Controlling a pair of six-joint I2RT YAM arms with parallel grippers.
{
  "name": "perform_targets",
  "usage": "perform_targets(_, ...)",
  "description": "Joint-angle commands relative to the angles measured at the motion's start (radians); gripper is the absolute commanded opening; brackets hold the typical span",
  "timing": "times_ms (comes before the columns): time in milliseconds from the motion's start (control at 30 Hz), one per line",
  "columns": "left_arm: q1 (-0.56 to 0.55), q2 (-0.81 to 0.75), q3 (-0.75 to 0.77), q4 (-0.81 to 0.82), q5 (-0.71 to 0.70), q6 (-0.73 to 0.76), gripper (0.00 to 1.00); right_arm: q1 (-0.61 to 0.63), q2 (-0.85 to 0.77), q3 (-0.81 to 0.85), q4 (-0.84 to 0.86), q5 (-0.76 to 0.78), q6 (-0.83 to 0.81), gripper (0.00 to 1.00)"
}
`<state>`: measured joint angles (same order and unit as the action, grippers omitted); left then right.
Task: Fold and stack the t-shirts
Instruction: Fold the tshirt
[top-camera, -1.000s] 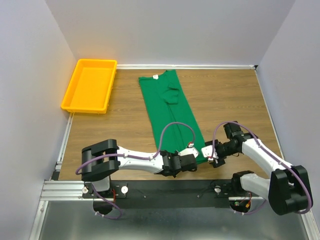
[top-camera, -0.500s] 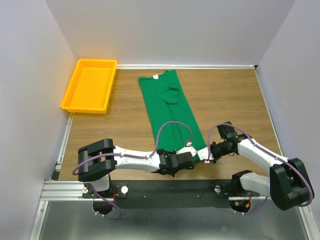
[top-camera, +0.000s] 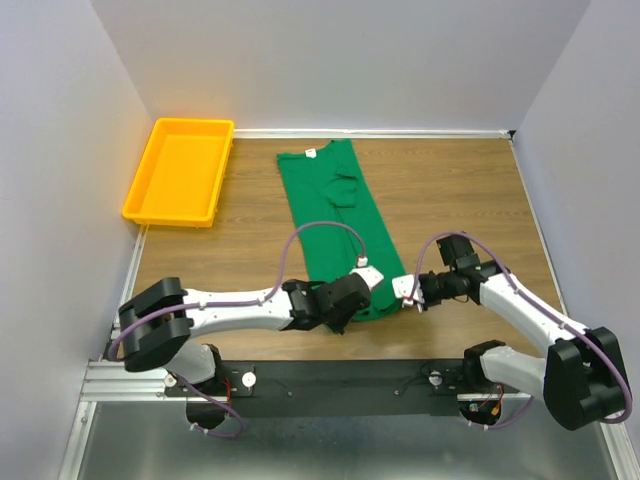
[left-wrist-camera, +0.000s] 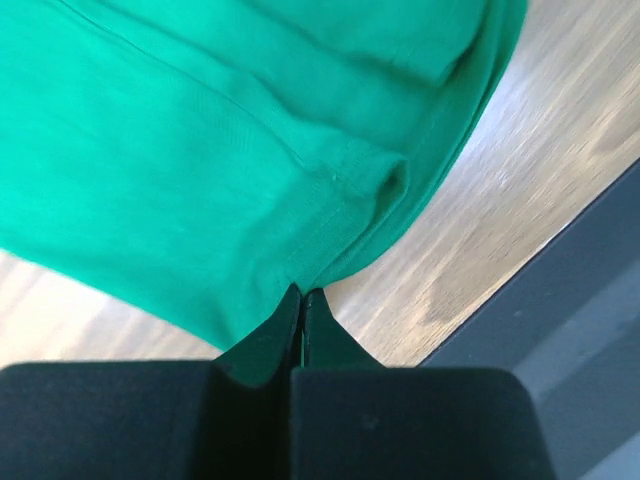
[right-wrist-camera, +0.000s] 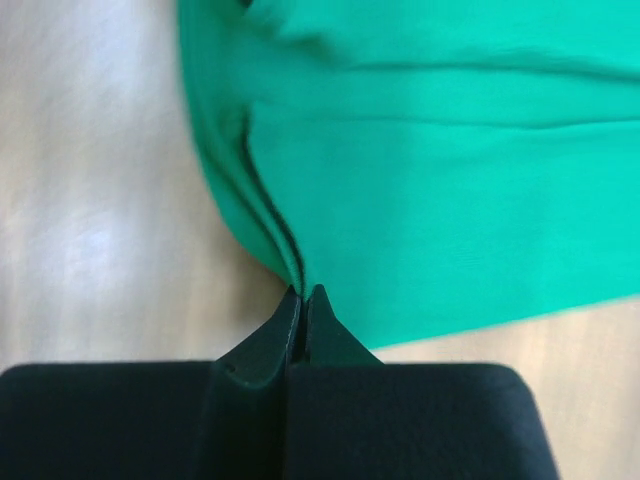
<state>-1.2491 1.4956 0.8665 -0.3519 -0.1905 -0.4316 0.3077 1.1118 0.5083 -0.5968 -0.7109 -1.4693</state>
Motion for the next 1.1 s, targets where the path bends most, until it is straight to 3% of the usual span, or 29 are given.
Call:
perform_targets(0, 0.084, -0.095, -0.011, 0.05, 0.036, 0.054, 0.0, 0.002, 0.038, 0.131, 0.009, -0.062, 0.156, 0.0)
perform_targets(233, 0.276, -0.124, 0.034, 0.079, 0.086, 0.168, 0.0, -0.002, 0.223, 0.369, 0.1, -0.038, 0.276, 0.01)
perform_targets(600, 0.62, 0.113, 0.256, 0.116, 0.186, 0.361, 0.0, -0.021, 0.702, 0.803, 0.173, 0.037, 0.42, 0.01)
perform_targets(767, 0.689, 0.222, 0.359, 0.091, 0.233, 0.416, 0.0, -0.021, 0.848, 0.996, 0.178, 0.044, 0.498, 0.01)
perform_targets(1067, 0.764, 0.296, 0.433, 0.077, 0.269, 0.488, 0.0, -0.021, 0.97, 1.136, 0.183, 0.079, 0.555, 0.01)
